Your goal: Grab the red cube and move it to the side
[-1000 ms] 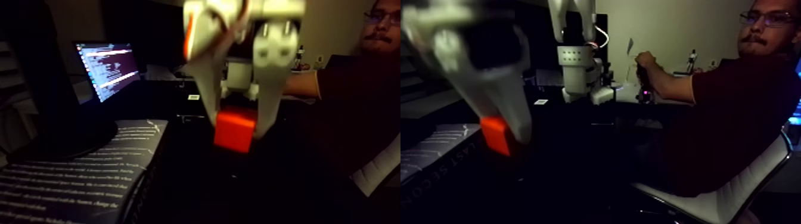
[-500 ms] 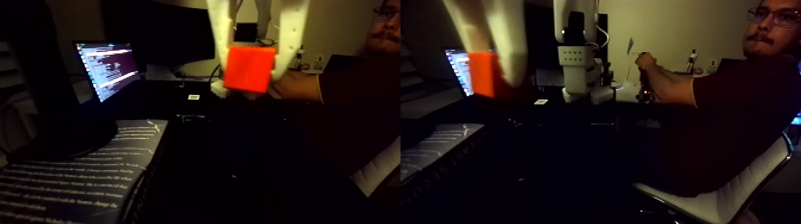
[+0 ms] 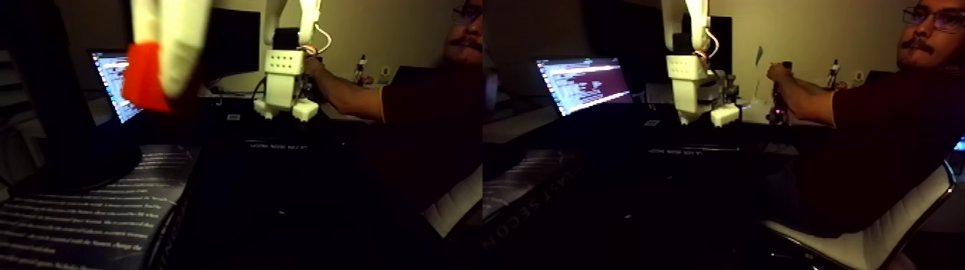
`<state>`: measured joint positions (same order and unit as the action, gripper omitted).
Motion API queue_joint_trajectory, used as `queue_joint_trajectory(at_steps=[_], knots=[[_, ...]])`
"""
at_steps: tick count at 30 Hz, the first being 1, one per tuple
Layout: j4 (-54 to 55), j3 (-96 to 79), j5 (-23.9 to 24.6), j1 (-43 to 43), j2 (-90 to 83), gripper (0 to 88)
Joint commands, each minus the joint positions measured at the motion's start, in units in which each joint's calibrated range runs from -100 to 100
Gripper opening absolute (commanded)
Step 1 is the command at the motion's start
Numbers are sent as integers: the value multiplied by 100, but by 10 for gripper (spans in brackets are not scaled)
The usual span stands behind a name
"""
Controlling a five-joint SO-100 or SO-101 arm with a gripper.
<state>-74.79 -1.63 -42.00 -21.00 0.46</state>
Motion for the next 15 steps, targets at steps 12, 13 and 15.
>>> queue_joint_trajectory(at_steps=[12,13,15], knots=[[-1322,1900,16,-356,1483,110],[-1263,1900,16,-356,1584,110],[-1086,1900,97,-373,1744,110]])
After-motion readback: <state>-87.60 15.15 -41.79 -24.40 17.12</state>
